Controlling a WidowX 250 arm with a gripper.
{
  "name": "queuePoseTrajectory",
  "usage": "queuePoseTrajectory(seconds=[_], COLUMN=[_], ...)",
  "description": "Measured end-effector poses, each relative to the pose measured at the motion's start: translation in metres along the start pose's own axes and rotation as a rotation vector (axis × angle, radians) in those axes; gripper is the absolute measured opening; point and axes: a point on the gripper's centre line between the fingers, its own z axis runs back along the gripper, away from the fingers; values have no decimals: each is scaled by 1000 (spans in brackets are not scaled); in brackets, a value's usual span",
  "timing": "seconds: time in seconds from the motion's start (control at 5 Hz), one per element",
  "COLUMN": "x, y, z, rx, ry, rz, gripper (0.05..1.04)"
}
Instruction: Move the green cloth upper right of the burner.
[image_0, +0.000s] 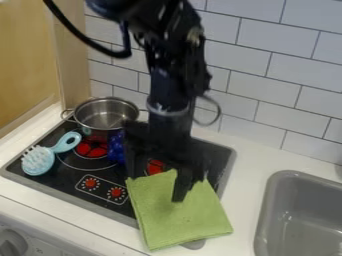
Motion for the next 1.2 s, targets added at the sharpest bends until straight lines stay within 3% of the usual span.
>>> queuePoseTrajectory(seconds=[0.2,0.6,1.2], x=[-2,0,39], y=[-3,-11,-13], z=[-21,-37,-37], rx=[-3,-19,-24], ry=[53,92,56], rz=[1,-28,-52], gripper=[999,999,999])
